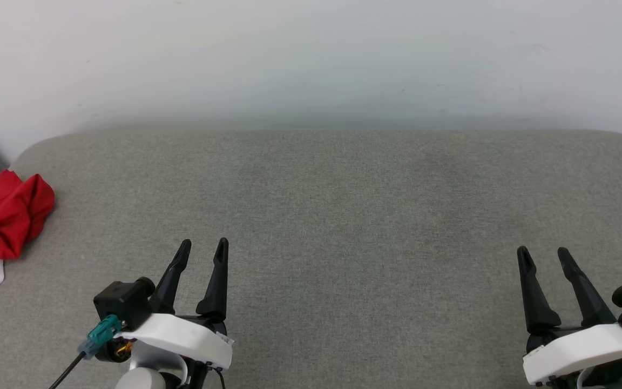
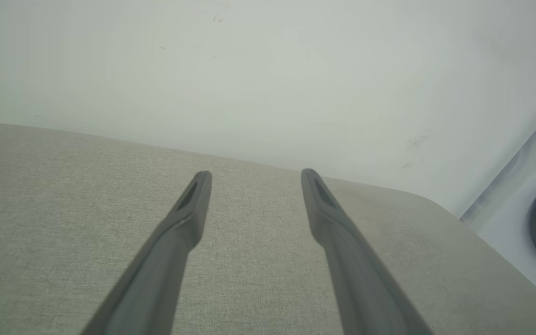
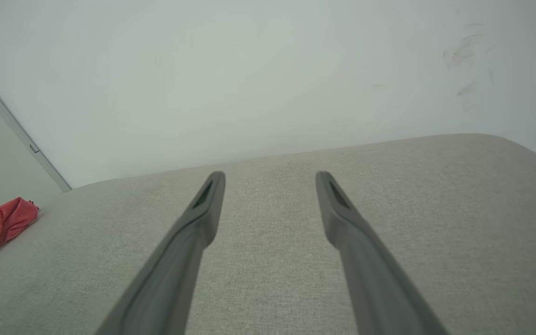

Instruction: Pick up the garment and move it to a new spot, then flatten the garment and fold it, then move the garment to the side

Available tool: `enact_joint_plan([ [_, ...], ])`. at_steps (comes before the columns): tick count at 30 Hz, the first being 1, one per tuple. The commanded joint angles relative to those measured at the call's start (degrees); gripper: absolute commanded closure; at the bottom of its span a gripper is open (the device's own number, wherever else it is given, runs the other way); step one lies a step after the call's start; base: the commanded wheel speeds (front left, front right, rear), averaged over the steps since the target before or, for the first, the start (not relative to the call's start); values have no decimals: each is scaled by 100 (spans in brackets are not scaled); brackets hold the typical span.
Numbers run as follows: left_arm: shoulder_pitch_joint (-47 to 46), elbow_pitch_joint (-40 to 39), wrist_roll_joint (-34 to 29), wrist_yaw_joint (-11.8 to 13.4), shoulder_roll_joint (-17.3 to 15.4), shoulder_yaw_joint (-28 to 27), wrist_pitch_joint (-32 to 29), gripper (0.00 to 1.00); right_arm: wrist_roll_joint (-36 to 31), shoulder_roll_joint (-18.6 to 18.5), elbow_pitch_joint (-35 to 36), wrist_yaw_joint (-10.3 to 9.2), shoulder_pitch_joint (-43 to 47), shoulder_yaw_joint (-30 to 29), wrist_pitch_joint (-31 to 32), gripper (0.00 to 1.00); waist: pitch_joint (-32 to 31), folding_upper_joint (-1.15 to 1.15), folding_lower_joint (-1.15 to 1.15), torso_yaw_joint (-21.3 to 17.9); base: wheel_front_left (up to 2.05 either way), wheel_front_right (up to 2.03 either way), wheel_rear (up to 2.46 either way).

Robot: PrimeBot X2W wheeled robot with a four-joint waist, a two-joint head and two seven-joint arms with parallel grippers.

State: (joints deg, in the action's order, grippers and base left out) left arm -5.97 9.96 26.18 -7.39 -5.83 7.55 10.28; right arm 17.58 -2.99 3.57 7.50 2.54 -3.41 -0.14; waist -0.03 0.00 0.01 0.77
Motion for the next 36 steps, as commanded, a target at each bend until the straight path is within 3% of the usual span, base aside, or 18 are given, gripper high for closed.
enact_joint_plan([
  [1, -99, -9, -166, -11, -25, 11, 56, 0, -166, 13, 94, -1, 46, -21, 17, 0, -1, 0, 0, 4, 0, 0, 0],
  [36, -172, 414, -1640, -16, 122, 22, 458, 0, -1303, 18, 171, -2, 198, -148, -107, 0, 8, 0, -1, 105, 0, 0, 0],
])
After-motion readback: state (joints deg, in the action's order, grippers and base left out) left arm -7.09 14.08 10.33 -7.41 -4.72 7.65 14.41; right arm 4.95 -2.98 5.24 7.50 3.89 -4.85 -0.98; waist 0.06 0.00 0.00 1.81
